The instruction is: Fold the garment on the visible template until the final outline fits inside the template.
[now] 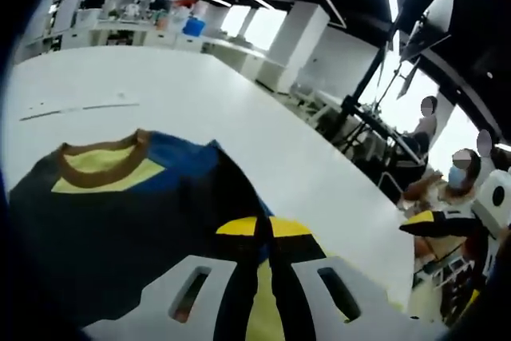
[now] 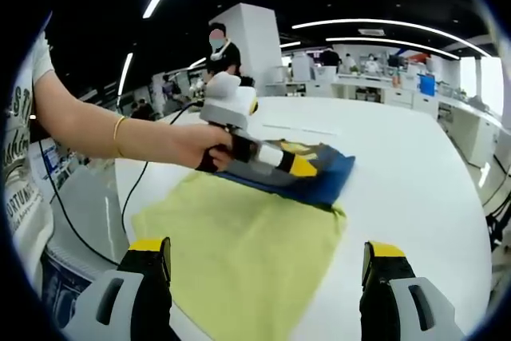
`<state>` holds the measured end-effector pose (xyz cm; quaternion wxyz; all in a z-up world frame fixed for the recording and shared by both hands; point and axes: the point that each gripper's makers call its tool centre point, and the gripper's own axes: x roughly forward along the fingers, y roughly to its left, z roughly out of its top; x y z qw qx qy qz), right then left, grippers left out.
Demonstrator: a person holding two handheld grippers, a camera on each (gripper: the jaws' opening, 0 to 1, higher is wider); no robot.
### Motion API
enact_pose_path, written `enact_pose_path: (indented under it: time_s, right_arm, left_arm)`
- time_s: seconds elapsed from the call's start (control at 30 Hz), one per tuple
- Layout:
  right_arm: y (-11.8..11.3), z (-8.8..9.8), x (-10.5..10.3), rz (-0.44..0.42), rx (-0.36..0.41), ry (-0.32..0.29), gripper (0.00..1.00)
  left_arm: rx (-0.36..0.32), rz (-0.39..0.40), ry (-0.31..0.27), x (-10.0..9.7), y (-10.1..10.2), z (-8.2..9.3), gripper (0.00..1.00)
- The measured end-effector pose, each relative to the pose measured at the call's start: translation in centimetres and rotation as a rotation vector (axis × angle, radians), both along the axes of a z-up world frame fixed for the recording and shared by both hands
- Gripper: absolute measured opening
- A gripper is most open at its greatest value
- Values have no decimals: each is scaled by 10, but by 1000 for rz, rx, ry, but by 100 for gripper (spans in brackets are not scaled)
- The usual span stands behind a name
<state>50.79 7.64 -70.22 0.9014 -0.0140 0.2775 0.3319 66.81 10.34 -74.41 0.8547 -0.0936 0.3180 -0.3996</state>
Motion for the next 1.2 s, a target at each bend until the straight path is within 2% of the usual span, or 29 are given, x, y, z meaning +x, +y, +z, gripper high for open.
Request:
enact_pose_path:
  time_s: [0.23,0.33,0.37,0.47,0.6,0.77,0.87,0.97,1.07,1.2]
  right_arm:
    - [0,-2,-1,0,0,3,99]
    - [0,-3,0,0,-1,3,99]
    - [0,-2,0,1,1,2,99]
    - [0,-2,0,6,2,1,99]
    - [2,-2,-1,19,0,6,99]
    - [4,-1,-1,39,7,10,99]
    - [7,1,-2,52,18,15,99]
    - [10,3,-3,68,26,17,99]
    - [12,4,-4,87,24,20,99]
    - [16,4,-5,113,16,24,99]
  left_arm:
    - [11,-46,18,-8,-8,-7,1]
    - [22,-76,0,-12,-11,-9,6]
    - [22,-82,-2,-13,-12,-8,11]
    - [41,-117,-99,-10,-14,2,29]
    - [46,-126,-163,-7,-11,13,50]
    - [60,-135,-224,-6,-1,23,76]
    - [66,-141,-249,-9,7,27,87]
    - [68,-145,-266,-12,18,31,93]
    - [46,-134,-245,-16,29,34,96]
    - [80,-141,-272,-23,49,37,99]
